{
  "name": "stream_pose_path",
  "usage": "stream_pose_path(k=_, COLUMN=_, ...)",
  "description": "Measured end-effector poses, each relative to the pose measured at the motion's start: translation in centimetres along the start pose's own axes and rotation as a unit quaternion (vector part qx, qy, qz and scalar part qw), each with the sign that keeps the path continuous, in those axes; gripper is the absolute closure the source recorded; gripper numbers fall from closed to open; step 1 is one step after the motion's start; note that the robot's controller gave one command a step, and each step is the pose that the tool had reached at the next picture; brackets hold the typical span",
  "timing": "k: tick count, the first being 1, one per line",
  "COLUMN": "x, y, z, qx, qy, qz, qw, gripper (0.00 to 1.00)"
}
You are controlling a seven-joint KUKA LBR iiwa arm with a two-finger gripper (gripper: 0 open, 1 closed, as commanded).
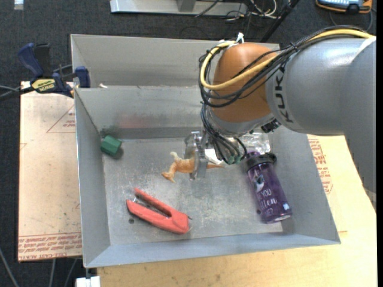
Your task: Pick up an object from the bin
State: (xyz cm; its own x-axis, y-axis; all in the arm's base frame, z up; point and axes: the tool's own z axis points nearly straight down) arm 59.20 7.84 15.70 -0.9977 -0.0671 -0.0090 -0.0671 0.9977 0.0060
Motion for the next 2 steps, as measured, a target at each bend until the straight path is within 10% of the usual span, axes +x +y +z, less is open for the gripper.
stream_pose_path(k=1, x=0.0, y=0.0, z=0.0, qx=0.0, qy=0.0, qz=0.0, qw=1.0, gripper=1.0)
stream_pose_path(k=2, x=0.2, y=0.8, z=-9.5, qx=0.0, qy=-0.0017, qz=-0.003, qw=1.0, gripper=1.0)
